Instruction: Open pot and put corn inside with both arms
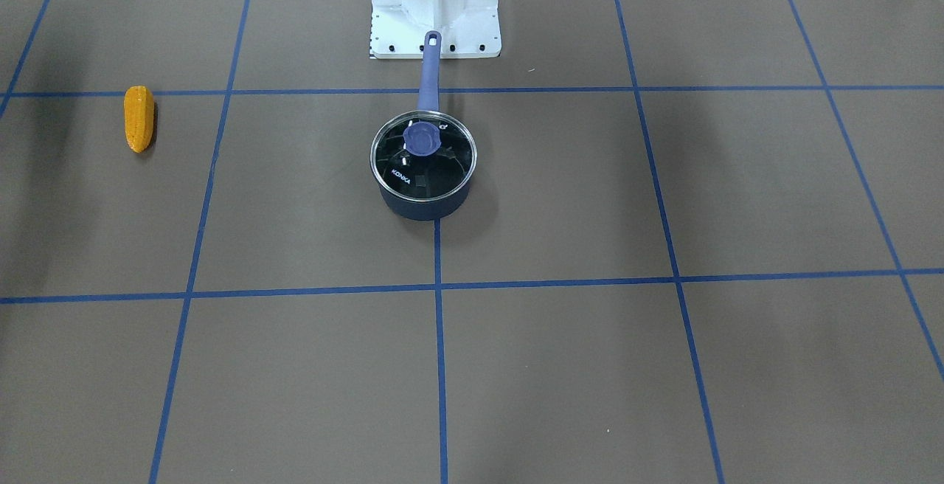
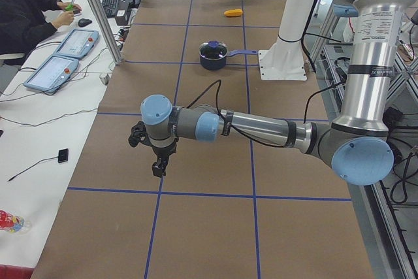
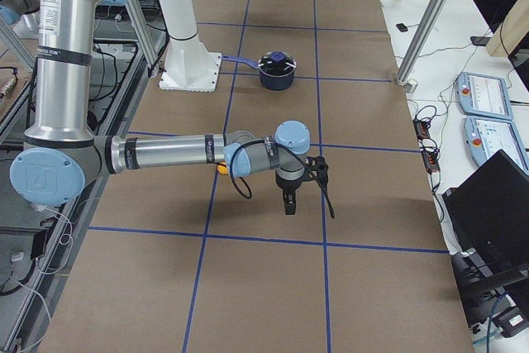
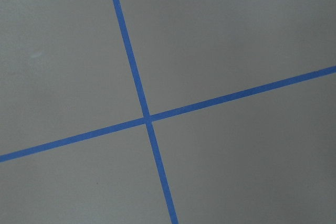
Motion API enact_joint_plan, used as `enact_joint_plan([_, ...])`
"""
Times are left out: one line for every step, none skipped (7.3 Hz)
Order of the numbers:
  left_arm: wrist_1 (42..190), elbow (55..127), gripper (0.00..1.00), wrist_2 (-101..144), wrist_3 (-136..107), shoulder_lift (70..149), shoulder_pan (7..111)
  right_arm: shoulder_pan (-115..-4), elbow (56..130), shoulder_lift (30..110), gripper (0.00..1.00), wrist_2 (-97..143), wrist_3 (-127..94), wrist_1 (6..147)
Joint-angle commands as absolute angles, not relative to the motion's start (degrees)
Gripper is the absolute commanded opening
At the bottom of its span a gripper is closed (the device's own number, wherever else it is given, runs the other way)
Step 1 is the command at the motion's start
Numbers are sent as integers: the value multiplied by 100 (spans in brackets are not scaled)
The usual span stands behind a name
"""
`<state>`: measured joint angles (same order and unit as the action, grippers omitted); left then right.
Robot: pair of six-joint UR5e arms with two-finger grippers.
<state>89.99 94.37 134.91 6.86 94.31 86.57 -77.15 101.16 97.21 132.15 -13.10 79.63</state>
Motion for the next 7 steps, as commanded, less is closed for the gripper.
enact_joint_plan([9000,9448,99,13491,686,9431,8657,-7708,10116,9712,100,13236,-1310,7954])
enact_joint_plan([8991,9448,99,13491,668,9439,8657,-7708,10116,9625,100,13245,-1310,7963])
enact_joint_plan([8913,9483,100,13517,651,9518,8649,-7708,10134,9581,100,13245,-1310,7954])
enact_joint_plan([8886,9475,100,13735,241,9771,8570,-7708,10160,9467,100,13228,-1310,7963])
enact_joint_plan([8894,9501,100,13798,-389,10034,8213,-7708,10134,9466,100,13288,-1318,7963])
enact_joint_plan([8877,9475,100,13790,-944,10420,7852,-7708,10238,9457,100,13306,-1257,7954])
enact_joint_plan([8686,9483,99,13799,-1576,10885,7640,-7691,10300,9457,100,13489,-1239,7963])
